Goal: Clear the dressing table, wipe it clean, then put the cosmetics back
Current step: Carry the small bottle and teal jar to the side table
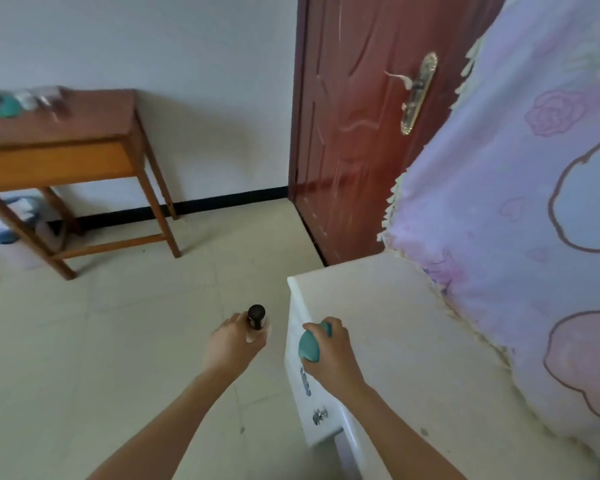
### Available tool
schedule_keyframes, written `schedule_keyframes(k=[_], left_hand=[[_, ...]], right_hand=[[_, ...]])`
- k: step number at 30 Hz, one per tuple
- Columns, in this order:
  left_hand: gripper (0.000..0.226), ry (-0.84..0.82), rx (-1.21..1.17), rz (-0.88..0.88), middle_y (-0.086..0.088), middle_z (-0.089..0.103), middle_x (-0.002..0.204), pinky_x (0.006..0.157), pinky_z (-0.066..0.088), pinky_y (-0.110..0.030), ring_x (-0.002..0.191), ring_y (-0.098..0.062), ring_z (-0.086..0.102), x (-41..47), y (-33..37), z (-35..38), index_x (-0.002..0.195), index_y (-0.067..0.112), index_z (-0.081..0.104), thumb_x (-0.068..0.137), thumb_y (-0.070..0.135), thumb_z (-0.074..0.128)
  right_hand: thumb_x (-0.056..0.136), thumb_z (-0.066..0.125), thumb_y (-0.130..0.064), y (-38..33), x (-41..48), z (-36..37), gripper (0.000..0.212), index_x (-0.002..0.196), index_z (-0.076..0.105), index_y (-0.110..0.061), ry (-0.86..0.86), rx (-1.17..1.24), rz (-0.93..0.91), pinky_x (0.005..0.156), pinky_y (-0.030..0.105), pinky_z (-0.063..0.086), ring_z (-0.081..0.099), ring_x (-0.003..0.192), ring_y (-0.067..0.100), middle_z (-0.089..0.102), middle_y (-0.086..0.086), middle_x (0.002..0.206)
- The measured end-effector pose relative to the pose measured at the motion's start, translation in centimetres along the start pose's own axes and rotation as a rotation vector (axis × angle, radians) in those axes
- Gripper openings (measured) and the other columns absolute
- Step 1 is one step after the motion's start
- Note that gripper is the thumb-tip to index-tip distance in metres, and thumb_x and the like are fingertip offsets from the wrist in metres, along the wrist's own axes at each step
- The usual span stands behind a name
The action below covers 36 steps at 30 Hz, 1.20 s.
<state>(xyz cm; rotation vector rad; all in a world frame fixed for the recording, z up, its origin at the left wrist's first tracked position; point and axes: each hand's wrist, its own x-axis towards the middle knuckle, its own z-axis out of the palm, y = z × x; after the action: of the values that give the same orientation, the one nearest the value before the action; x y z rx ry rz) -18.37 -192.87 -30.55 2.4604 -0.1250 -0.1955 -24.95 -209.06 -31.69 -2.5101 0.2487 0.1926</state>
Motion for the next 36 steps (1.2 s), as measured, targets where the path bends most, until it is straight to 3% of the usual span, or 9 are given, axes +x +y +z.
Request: schedule_keyframes(k=[4,11,20,31,36], left_hand=[[0.027,0.092,-0.067,-0.065,-0.004,0.062,0.086,0.076,0.049,-0.035,0.086,-0.027,0.060,-0.4,-4.8,-4.3,0.083,0.010,0.055,0.087,0.037,0.054],[0.028,0.227,-0.007,-0.124,-0.001,0.059,0.094,0.068,0.043,-0.029,0.088,-0.024,0.058,-1.7,-16.9,-15.5,0.095,0.010,0.057,0.088,0.037,0.053],[0.020,0.396,-0.066,-0.323,0.003,0.050,0.085,0.064,0.036,-0.027,0.082,-0.021,0.052,-4.4,-30.2,-26.1,0.083,0.016,0.047,0.088,0.034,0.054],[0.029,0.575,-0.095,-0.549,0.000,0.060,0.091,0.069,0.042,-0.029,0.085,-0.023,0.057,-1.4,-39.0,-35.2,0.089,0.010,0.057,0.088,0.037,0.050],[0.026,0.650,-0.044,-0.590,0.001,0.059,0.092,0.066,0.037,-0.026,0.085,-0.023,0.057,4.0,-41.4,-40.0,0.090,0.010,0.057,0.088,0.035,0.051]], right_hand=[[0.080,0.061,-0.014,-5.8,1.6,2.8,0.053,0.129,0.043,-0.022,-0.021,-0.048,-0.097,0.096,0.023,0.035,0.032,0.117,0.023,0.027,0.005,0.132],[0.079,0.062,-0.014,-20.0,3.2,10.6,0.054,0.129,0.045,-0.022,-0.079,-0.098,-0.256,0.099,0.023,0.032,0.032,0.120,0.025,0.028,0.006,0.132],[0.079,0.063,-0.016,-34.8,4.7,19.3,0.053,0.128,0.046,-0.022,-0.214,-0.130,-0.465,0.097,0.020,0.031,0.031,0.121,0.022,0.029,0.005,0.129],[0.078,0.066,-0.017,-47.7,13.4,25.4,0.054,0.127,0.045,-0.023,-0.313,-0.134,-0.730,0.090,0.014,0.030,0.035,0.114,0.017,0.029,0.001,0.126],[0.079,0.066,-0.017,-53.6,19.9,26.9,0.055,0.129,0.044,-0.022,-0.334,-0.097,-0.823,0.097,0.019,0.036,0.036,0.116,0.018,0.029,0.003,0.128]])
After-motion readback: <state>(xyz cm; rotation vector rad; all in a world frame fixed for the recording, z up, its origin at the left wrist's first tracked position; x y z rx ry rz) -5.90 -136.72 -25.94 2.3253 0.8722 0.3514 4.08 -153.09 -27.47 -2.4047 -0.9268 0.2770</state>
